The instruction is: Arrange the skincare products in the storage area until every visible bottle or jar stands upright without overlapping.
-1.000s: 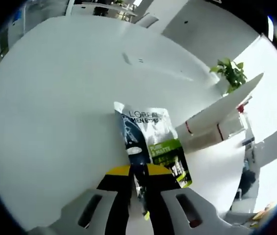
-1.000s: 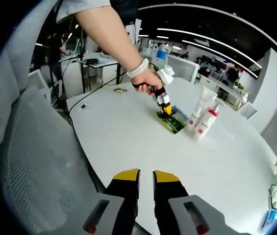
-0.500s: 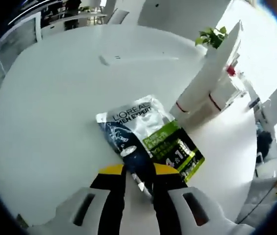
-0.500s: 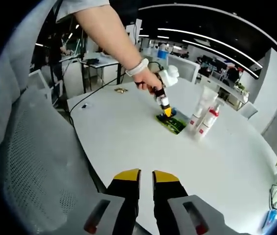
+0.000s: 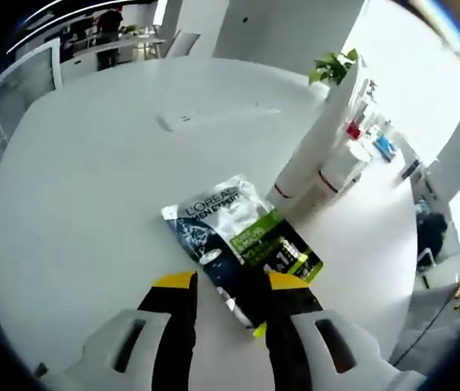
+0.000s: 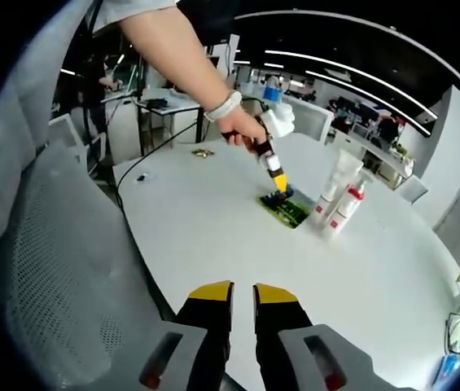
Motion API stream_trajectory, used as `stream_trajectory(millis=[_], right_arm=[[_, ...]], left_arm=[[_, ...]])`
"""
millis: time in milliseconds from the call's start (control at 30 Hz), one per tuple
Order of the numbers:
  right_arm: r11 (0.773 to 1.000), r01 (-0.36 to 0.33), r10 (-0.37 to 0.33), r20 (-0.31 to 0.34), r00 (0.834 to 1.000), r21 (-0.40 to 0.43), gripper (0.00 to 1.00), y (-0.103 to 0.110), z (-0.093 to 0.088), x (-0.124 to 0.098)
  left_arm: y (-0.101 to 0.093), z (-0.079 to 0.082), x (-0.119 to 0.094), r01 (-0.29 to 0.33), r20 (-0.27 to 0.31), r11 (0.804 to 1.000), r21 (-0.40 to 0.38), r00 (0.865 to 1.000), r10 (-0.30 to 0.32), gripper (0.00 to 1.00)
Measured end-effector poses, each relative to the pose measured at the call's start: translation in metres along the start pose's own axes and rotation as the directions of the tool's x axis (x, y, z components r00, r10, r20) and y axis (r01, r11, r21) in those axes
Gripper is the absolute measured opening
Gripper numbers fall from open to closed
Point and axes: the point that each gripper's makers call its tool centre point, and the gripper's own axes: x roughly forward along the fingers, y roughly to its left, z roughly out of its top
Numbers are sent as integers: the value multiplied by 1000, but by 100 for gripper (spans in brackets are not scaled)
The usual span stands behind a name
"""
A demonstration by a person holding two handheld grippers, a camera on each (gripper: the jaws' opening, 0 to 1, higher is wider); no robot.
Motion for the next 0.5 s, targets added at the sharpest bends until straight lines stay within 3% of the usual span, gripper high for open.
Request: stream_trajectory(millis=[67,100,200,300,367,500], right_arm=[[1000,-5,5,2,1000,-3,4,1,1,0],[1000,-9,9,4,1000,-11,4,3,1,0],[1000,-17,17,7,1000,-26,4,6,3,0],[999,-24,24,13,1000,-38,4,8,4,0],[999,-24,24,13,1000,-43,3,8,4,0],[998,-25,26,16,1000,-56,4,10,5,-1]], left_arm=[[-3,0,-9,24,21,1000,1,999,-24,34],[-11,2,-18,76,61,997,1,995,-76,37],[-22,6,-44,139,147,990,-26,980,-133,46],[-20,-7,-75,117,176,993,22,977,-119,47],[-14,-17,-94,76,229,997,19,970,-78,49],[-7,-57,-119,46,207,999,22,977,-50,50]])
